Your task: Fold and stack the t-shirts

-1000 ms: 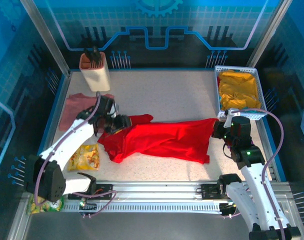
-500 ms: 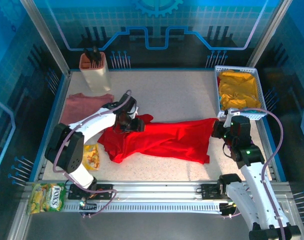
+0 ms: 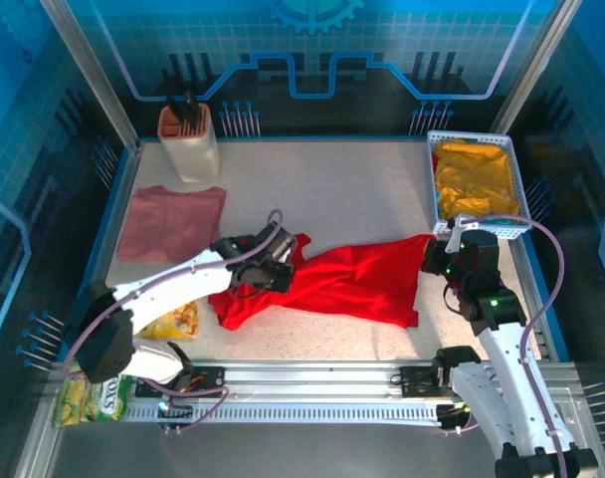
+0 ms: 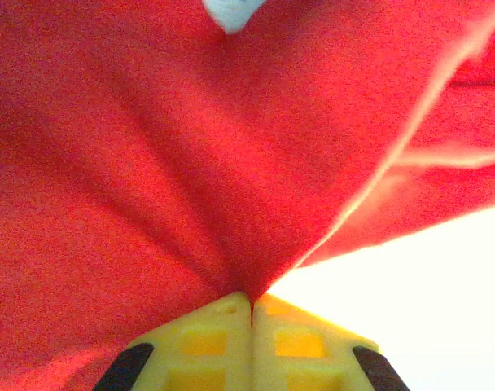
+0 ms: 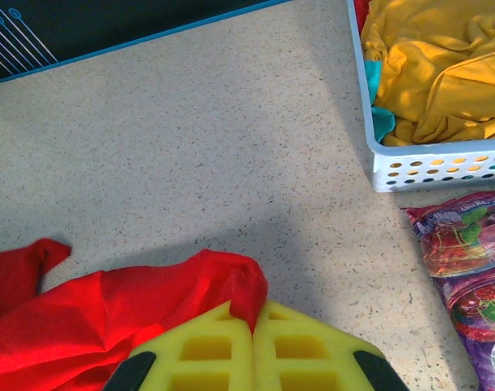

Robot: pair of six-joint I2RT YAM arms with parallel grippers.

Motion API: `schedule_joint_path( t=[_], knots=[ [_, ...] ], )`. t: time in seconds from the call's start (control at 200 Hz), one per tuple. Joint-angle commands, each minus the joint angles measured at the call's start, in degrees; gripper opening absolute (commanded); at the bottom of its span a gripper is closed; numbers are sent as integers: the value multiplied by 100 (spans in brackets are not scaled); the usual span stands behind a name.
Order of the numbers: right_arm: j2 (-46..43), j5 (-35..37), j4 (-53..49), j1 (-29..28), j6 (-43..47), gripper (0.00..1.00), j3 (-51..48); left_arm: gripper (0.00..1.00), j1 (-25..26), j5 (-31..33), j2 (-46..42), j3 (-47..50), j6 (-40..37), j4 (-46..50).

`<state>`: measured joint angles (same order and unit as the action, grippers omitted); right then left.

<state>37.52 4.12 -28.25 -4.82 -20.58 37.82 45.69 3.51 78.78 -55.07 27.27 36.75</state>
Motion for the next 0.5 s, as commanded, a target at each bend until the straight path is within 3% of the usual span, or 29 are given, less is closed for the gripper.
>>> schedule_joint_path(
  t=[0.0, 0.085, 0.105, 0.185, 0.255, 0.33, 0.495],
  knots=[
    [-16, 45, 135, 88, -72, 0, -90, 0, 445, 479, -240, 393, 884, 473],
    [1, 37, 186, 97, -94, 0, -124, 3, 705, 449, -264, 704, 1176, 296],
    [15, 36, 196, 99, -95, 0, -125, 8, 728, 380, -223, 768, 1205, 259],
    [86, 11, 222, 103, -87, 0, -113, 47, 724, 179, 25, 802, 1128, 340],
    [148, -7, 237, 104, -54, 0, -75, 64, 639, 71, 196, 560, 917, 555],
    [168, 9, 219, 100, -34, 0, -48, 66, 221, -289, 150, 221, 695, 609],
    [92, -5, 202, 106, -67, 0, -80, 64, -1266, -1004, 26, -607, 190, 392]
  ],
)
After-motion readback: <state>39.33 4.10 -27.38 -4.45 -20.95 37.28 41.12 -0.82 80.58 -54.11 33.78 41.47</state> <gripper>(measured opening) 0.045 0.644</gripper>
